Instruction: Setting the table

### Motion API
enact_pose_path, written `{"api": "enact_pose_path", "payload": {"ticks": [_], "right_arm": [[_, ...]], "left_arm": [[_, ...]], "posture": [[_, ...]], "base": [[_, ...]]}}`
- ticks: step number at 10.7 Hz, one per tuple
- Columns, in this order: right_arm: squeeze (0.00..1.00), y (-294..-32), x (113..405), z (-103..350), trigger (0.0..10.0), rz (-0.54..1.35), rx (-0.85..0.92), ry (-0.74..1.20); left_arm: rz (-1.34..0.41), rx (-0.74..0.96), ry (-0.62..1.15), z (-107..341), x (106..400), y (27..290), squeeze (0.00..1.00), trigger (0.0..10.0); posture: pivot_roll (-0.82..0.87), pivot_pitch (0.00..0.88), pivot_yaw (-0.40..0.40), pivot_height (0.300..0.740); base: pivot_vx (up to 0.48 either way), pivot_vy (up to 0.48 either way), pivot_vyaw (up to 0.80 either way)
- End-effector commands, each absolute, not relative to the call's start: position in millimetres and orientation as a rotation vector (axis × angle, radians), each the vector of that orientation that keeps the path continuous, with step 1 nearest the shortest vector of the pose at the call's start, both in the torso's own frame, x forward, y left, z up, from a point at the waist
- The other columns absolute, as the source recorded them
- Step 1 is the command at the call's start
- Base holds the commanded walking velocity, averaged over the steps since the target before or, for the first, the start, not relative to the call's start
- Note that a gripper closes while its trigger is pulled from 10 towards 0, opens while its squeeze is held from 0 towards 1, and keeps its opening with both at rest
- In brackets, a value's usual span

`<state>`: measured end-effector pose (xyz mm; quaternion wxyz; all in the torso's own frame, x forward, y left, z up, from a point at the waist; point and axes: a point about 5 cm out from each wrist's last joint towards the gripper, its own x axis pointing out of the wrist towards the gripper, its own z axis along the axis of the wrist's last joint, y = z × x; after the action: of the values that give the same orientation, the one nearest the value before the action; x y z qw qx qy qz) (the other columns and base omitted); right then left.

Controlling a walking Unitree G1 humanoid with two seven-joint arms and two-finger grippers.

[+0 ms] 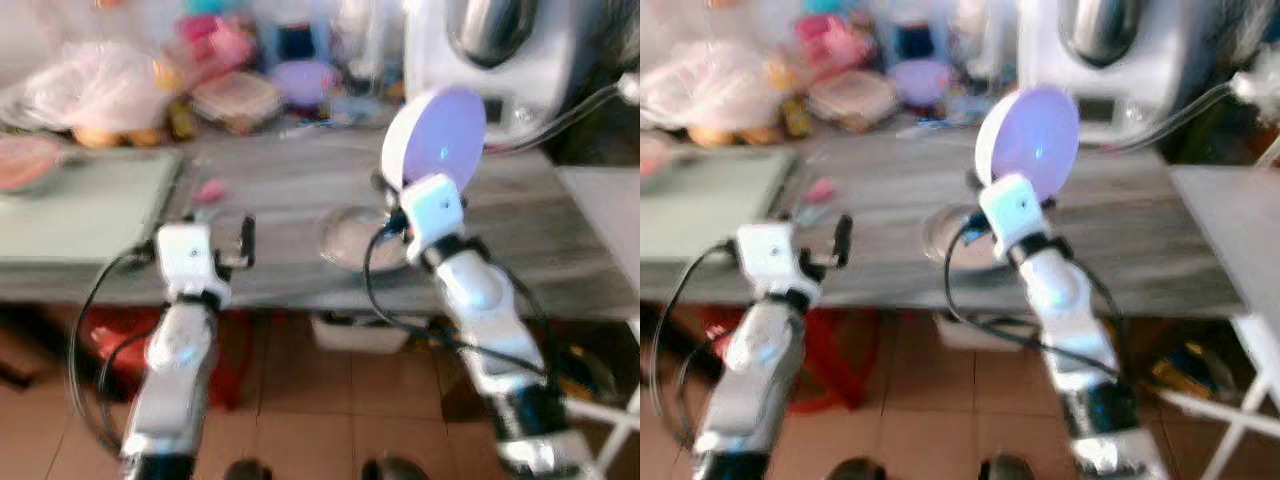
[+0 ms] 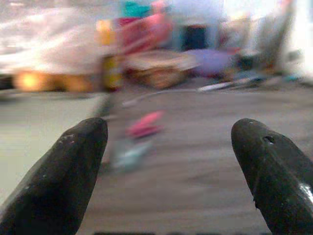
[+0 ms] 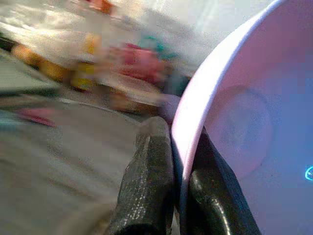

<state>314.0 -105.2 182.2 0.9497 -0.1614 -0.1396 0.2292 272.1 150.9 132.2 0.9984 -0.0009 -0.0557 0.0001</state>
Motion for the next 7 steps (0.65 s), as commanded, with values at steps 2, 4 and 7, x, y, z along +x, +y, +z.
{"api": "enact_pose_path", "payload": {"ticks": [2,4,7], "right_arm": [[0.00,-102.8,323.5,181.6,10.0,0.563,-0.366,-0.229],[0.00,-96.3,340.9,179.2,10.0,0.669,-0.456,-0.131],[0.00,-86.1,369.2,195.0,10.0,0.754,-0.525,-0.076]], "left_arm": [[0.014,-0.010,-0.111,134.2,265.9,150.5,0.00,10.0],[0.026,-0.002,-0.087,129.8,254.9,151.7,0.00,10.0],[0.030,0.002,-0.082,132.6,244.8,156.1,0.00,10.0]], "posture": [[0.01,0.115,0.037,0.740],[0.03,0.142,0.036,0.740],[0.07,0.176,0.036,0.740]], "base": [[0.000,0.000,0.00],[0.000,0.000,0.00],[0.000,0.000,0.00]]}}
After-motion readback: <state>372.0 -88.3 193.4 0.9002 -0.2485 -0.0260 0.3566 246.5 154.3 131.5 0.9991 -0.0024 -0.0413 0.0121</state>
